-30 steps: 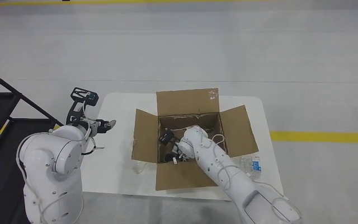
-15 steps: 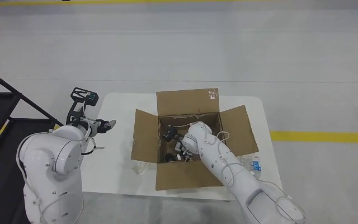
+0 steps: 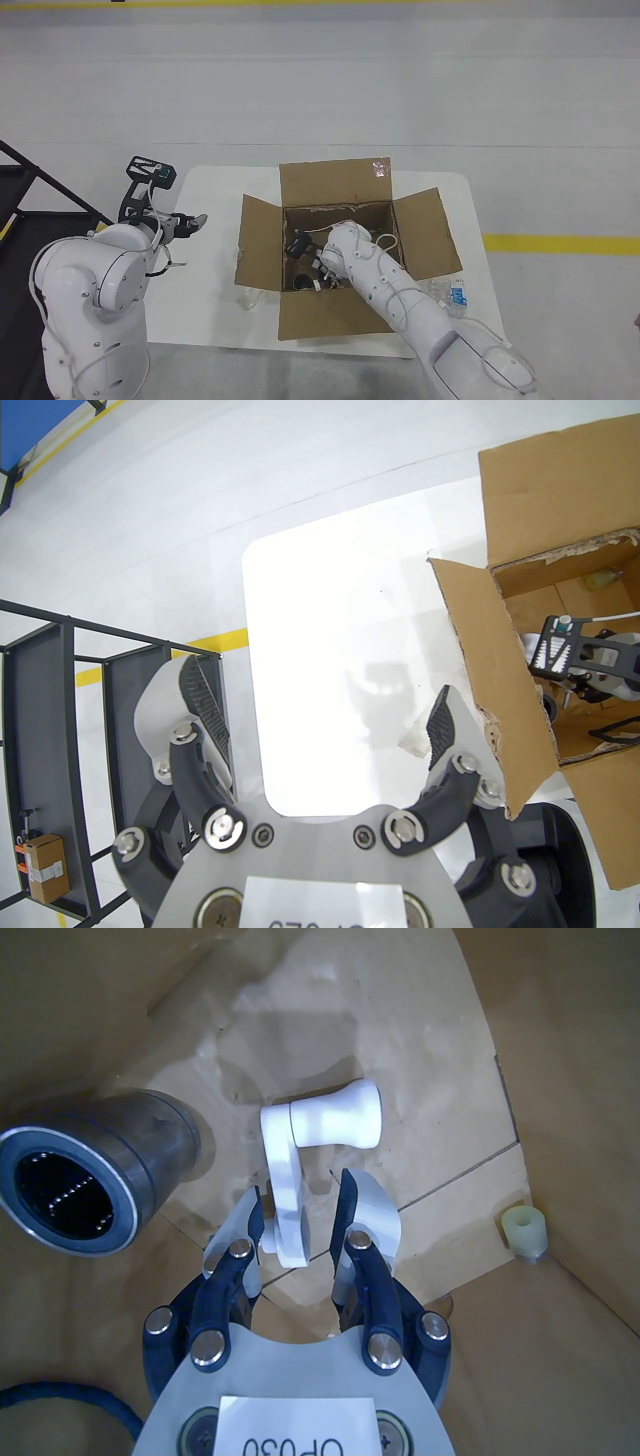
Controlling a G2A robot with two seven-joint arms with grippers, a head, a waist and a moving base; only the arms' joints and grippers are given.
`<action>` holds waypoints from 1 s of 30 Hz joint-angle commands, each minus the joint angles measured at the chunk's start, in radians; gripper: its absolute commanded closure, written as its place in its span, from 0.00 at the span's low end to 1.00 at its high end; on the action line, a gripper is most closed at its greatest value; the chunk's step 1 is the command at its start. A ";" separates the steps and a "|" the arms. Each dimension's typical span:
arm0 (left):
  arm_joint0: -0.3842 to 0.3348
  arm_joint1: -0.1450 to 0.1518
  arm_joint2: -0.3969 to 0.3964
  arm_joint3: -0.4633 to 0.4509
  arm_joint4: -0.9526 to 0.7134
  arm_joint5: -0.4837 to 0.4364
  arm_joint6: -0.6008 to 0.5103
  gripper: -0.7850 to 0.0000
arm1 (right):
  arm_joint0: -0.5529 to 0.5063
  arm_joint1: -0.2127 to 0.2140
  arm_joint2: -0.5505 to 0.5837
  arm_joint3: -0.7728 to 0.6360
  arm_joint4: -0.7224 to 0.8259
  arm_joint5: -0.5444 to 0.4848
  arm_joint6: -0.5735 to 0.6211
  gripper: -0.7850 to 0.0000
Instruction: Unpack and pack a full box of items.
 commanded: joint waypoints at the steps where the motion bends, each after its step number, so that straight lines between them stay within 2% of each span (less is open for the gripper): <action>1: 0.000 0.000 0.000 0.000 0.000 0.000 0.000 0.00 | 0.006 -0.007 -0.006 0.028 0.003 -0.005 -0.016 0.58; 6: 0.000 0.000 0.000 0.000 0.000 0.000 0.000 0.00 | 0.021 -0.022 -0.017 0.081 0.014 -0.011 -0.041 0.60; 9: 0.000 0.000 0.000 0.000 0.000 0.000 0.000 0.00 | 0.030 -0.030 -0.022 0.107 0.016 -0.013 -0.053 0.65; 11: 0.000 0.000 0.000 0.000 0.000 0.000 0.000 0.00 | 0.035 -0.035 -0.024 0.121 0.020 -0.013 -0.060 0.75; 12: 0.000 0.000 0.000 0.000 0.000 0.000 0.000 0.00 | 0.038 -0.037 -0.025 0.128 0.021 -0.012 -0.063 0.93; 13: 0.000 0.000 0.000 0.000 0.000 0.000 0.000 0.00 | 0.040 -0.039 -0.025 0.135 0.023 -0.013 -0.066 1.00; 18: 0.000 0.000 0.000 0.000 0.000 0.000 0.000 0.00 | 0.057 -0.041 -0.013 0.149 0.040 0.002 -0.093 1.00; 23: 0.000 0.000 0.000 0.000 0.000 0.000 0.000 0.00 | 0.060 -0.022 0.025 0.103 0.064 0.025 -0.136 1.00; 27: 0.000 0.000 0.000 0.000 0.000 0.000 0.000 0.00 | 0.026 0.018 0.080 -0.007 0.070 0.041 -0.158 1.00; 30: 0.000 0.000 0.000 0.000 0.000 0.000 0.000 0.00 | -0.040 0.063 0.153 -0.172 0.076 0.037 -0.143 1.00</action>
